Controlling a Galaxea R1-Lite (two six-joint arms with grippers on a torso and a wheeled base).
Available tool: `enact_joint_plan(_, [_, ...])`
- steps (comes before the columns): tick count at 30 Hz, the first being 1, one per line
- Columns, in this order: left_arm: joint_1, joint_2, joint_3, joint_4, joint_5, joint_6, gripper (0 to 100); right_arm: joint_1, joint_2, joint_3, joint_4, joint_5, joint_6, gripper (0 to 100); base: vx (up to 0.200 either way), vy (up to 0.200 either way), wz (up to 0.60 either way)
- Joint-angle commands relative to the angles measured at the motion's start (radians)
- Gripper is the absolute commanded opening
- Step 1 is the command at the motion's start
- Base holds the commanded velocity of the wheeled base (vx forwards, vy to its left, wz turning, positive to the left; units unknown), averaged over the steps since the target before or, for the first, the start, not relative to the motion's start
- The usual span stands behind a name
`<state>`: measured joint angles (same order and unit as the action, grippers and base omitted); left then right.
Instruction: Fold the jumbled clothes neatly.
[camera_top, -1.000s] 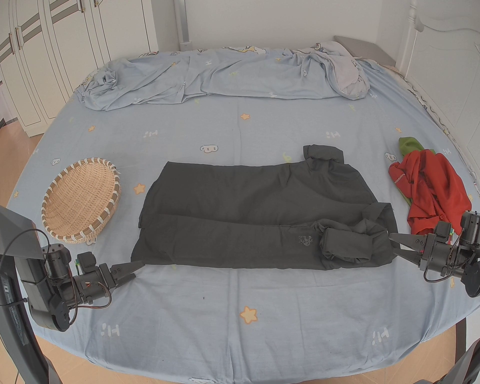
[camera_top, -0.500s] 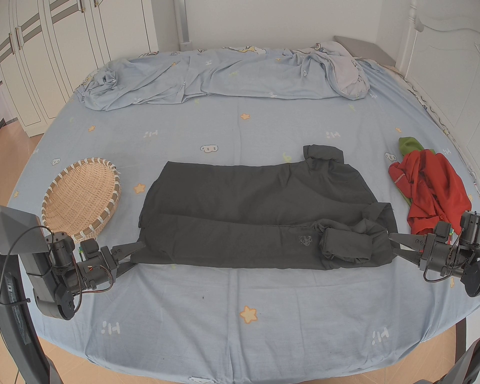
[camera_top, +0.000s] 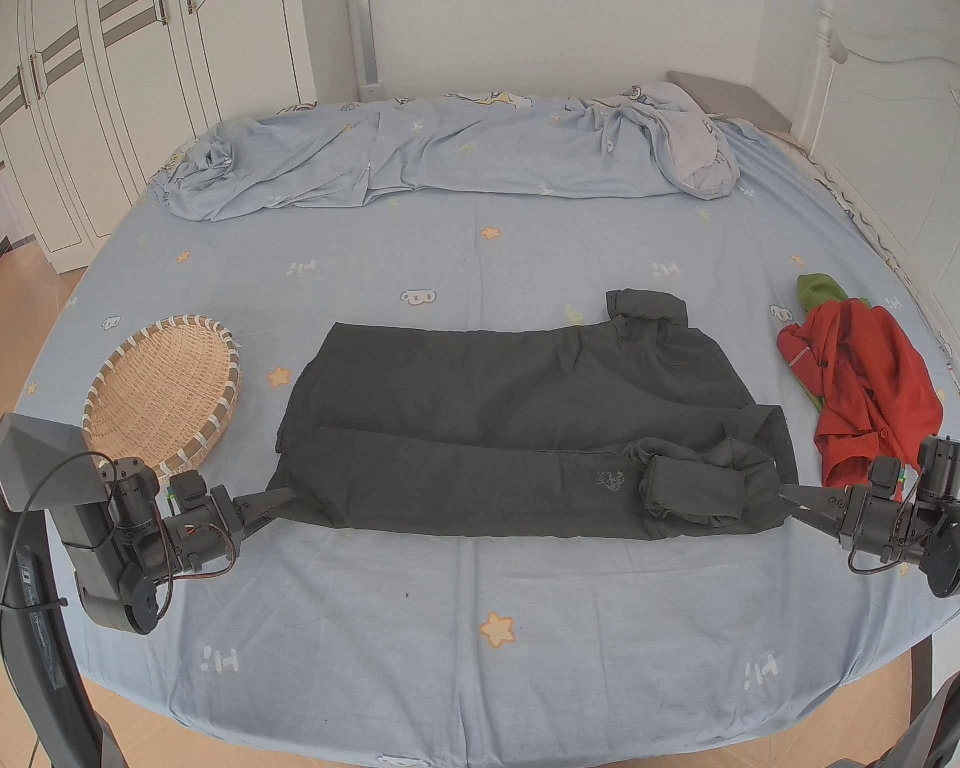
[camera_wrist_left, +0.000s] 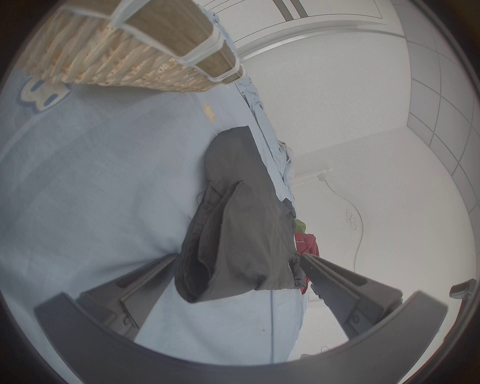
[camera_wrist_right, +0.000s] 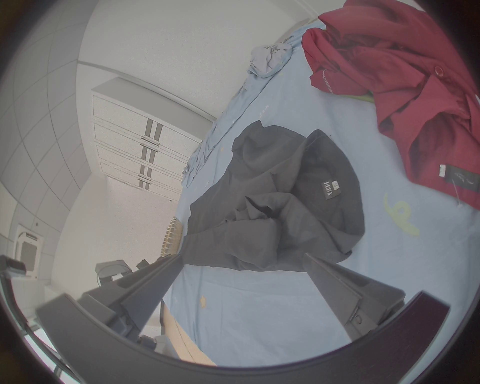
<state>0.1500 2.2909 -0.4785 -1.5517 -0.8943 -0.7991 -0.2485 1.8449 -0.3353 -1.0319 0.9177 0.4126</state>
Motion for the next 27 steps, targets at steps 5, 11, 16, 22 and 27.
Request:
enact_joint_plan(5, [0.005, 0.007, 0.009, -0.019, -0.003, 0.0, 0, -0.031, 0.036, 0.018, 0.0, 0.003, -0.011, 100, 0.0, 0.0, 0.0])
enact_joint_plan(11, [0.016, 0.001, 0.012, -0.019, -0.003, 0.0, 0, -0.032, 0.065, 0.029, -0.002, 0.0, -0.018, 100, 0.0, 0.0, 0.0])
enact_joint_plan(16, [0.014, -0.007, 0.014, -0.019, -0.003, 0.0, 0, -0.044, 0.114, 0.025, -0.002, -0.002, -0.069, 100, 0.0, 0.0, 0.0])
enact_joint_plan(22, [0.008, -0.01, 0.02, -0.019, -0.003, 0.0, 0, -0.04, 0.181, -0.034, -0.007, 0.003, -0.087, 100, 0.0, 0.0, 0.0])
enact_joint_plan(27, [0.013, -0.022, 0.034, -0.019, -0.006, 0.0, 0, -0.041, 0.194, -0.033, -0.007, 0.0, -0.126, 100, 0.0, 0.0, 0.0])
